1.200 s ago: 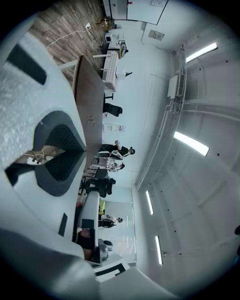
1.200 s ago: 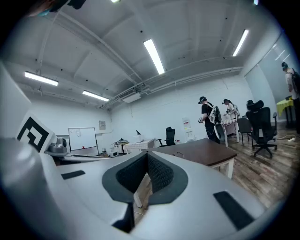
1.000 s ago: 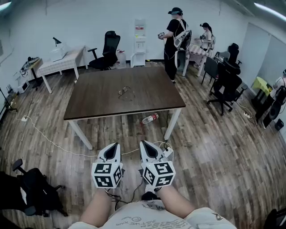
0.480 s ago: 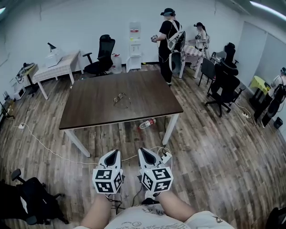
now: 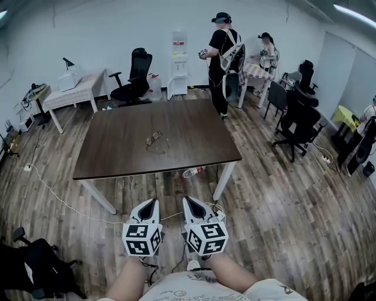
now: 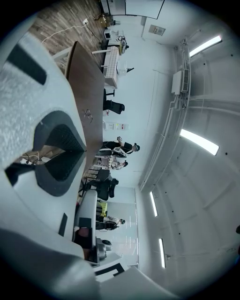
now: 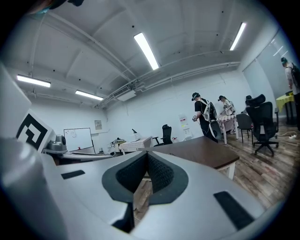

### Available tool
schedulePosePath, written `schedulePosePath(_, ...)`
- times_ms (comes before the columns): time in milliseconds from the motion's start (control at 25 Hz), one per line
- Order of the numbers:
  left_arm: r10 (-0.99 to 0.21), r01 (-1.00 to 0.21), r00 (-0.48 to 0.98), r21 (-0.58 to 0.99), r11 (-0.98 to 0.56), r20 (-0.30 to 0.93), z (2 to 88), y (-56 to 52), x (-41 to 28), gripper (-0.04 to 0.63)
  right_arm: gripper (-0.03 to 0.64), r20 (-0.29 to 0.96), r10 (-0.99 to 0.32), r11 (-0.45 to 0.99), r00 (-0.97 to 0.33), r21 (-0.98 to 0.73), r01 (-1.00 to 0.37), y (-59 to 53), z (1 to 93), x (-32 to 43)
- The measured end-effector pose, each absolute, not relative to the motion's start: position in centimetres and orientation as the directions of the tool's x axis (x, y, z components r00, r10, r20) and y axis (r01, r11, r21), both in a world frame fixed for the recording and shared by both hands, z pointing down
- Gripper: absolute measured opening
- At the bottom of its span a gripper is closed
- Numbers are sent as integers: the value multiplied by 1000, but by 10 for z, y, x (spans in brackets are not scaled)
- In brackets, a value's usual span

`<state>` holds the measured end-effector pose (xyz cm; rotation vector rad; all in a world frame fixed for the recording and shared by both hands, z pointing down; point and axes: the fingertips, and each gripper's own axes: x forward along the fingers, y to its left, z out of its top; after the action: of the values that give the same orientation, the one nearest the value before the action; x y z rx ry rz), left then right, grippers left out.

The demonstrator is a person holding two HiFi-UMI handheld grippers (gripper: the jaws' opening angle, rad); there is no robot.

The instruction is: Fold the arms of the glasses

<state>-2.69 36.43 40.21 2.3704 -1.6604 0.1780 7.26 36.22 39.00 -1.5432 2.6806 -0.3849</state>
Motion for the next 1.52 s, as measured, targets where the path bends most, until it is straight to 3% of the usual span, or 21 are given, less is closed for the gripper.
schedulePosePath(520,-921,-944,328,111,-311,208,400,287,33,14,15,99,-840,498,-534,-249,-831,290,393,126)
schedulePosePath(1520,-907,-935,355,75,-347,226,416,202,61,14,15,102,-846,493,-523,-224,-841,213,409,152)
